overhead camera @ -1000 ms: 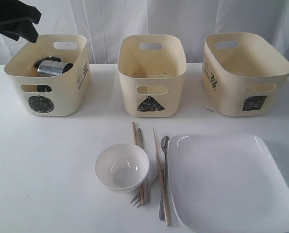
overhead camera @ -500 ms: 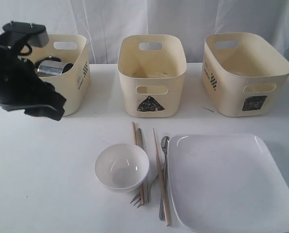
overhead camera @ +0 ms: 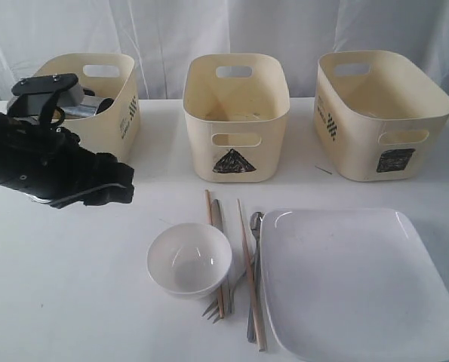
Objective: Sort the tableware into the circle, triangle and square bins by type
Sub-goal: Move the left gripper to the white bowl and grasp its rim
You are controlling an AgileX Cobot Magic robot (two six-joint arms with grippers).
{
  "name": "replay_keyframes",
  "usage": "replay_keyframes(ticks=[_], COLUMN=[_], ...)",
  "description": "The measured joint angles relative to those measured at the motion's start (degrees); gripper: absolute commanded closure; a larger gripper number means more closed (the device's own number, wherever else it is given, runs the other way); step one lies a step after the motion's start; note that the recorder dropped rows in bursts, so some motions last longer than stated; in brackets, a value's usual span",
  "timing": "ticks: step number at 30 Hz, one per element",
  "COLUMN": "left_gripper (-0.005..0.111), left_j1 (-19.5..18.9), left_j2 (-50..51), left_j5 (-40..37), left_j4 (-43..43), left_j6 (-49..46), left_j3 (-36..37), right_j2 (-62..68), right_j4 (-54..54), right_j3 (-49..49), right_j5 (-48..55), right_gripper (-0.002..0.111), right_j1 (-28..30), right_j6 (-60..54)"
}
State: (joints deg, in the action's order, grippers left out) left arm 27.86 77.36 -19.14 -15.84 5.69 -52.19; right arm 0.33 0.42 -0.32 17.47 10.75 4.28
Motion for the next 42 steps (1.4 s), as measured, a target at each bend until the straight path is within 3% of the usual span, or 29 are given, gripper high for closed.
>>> replay_keyframes(ticks=[9, 42], left_gripper=[0.043, 0.043], left_j1=[1.81, 5.64], left_j2=[4.44, 18.19], left_j5=[3.38, 7.76], left_j4=[-6.68, -7.24], left_j6=[-0.25, -4.39], left_j3=[0.28, 0.28], right_j2=[0.0, 0.0], right_j4=[0.0, 0.0], right_j3=[0.0, 0.0], right_j5=[0.0, 0.0], right_gripper=[0.108, 0.108], right_j1=[0.0, 0.0], right_j6=[0.0, 0.0])
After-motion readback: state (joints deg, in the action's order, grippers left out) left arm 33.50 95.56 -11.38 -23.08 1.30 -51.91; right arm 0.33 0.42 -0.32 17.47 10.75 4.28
